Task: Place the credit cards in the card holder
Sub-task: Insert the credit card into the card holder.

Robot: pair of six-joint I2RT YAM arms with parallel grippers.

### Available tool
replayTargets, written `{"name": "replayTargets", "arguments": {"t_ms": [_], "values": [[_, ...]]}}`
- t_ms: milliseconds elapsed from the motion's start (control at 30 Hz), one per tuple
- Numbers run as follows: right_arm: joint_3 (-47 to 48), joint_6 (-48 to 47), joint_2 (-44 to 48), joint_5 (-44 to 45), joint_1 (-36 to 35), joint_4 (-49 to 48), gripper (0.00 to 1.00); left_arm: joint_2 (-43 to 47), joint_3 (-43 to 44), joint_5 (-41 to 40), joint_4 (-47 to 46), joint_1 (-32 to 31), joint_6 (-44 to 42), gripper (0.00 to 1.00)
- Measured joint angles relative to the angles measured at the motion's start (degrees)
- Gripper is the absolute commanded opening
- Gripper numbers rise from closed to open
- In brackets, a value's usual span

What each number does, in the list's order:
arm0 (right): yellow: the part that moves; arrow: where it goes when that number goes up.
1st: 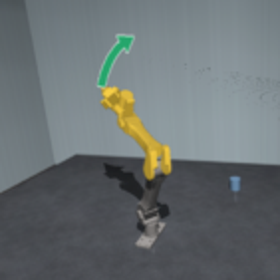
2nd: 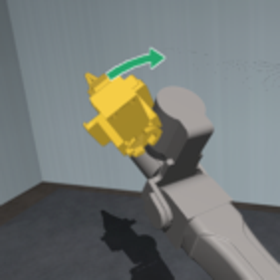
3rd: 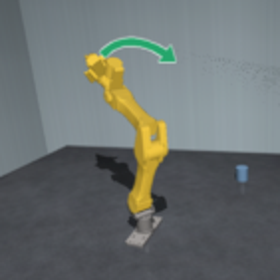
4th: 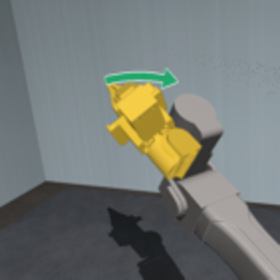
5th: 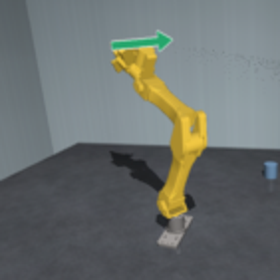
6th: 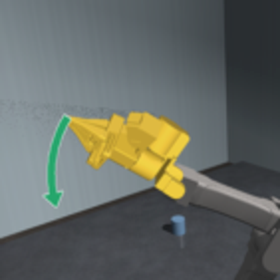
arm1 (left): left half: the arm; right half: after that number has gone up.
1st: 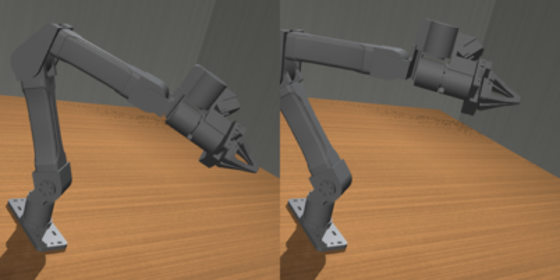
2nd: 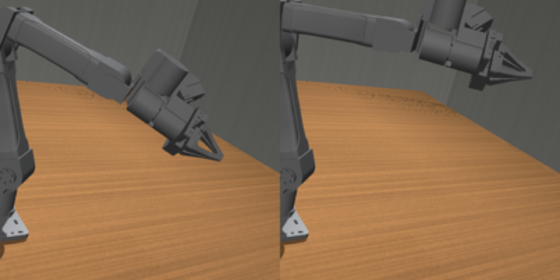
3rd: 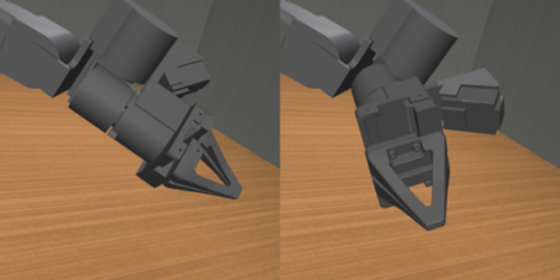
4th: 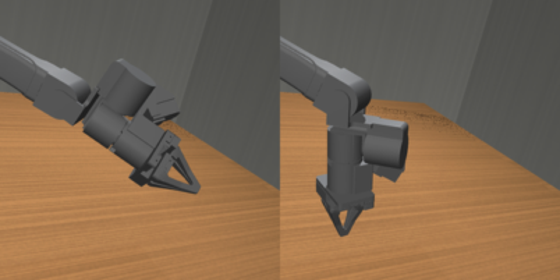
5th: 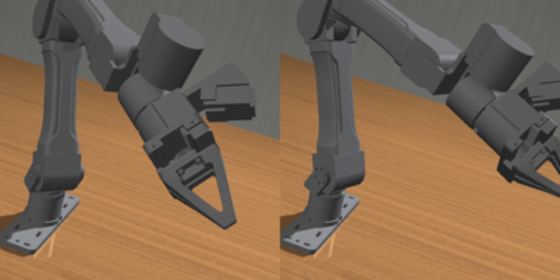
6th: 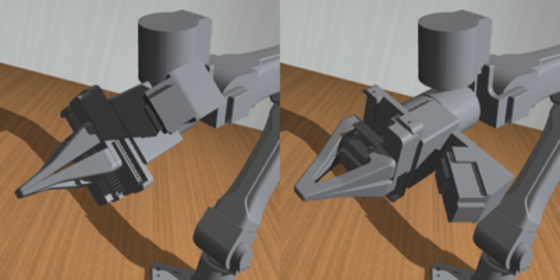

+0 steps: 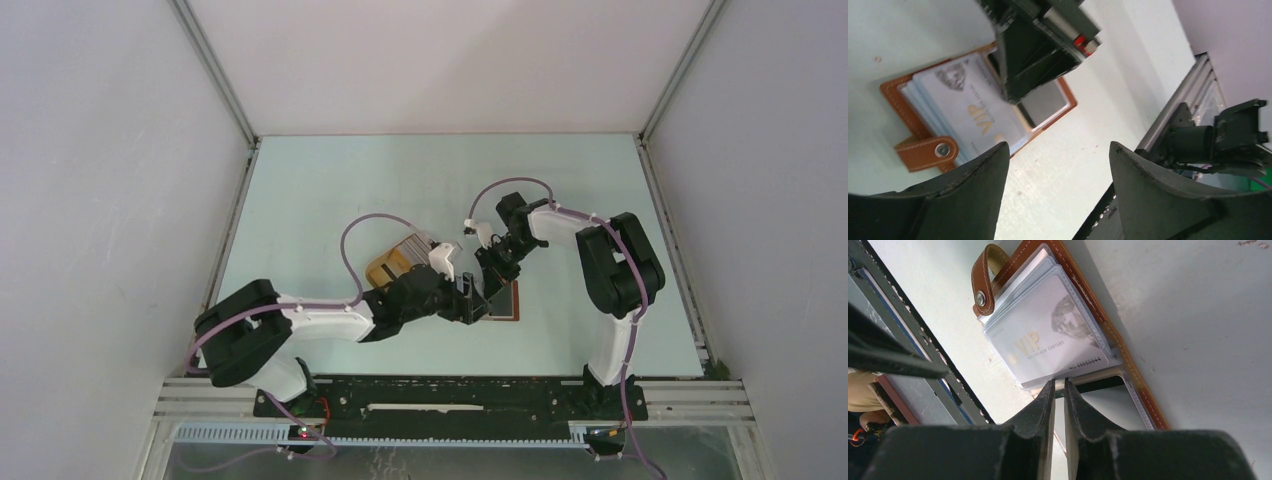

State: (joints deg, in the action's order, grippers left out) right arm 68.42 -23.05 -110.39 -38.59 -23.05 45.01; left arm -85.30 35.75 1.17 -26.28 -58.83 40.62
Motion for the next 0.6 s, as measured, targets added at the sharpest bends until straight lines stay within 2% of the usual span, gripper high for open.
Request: {"name": "replayTargets", "arguments": {"t_ms": [300, 600], "values": [[0.0, 0.0, 0.0, 0.1, 0.0, 0.0, 0.20, -4.4, -0.5, -5.3, 3.9, -0.4, 1.6, 0.78], [0.0, 0.0, 0.0, 0.2, 0.0, 0.0, 0.20, -6.4, -0.2, -7.0, 5.1, -0.3, 2.1, 0.77]]}}
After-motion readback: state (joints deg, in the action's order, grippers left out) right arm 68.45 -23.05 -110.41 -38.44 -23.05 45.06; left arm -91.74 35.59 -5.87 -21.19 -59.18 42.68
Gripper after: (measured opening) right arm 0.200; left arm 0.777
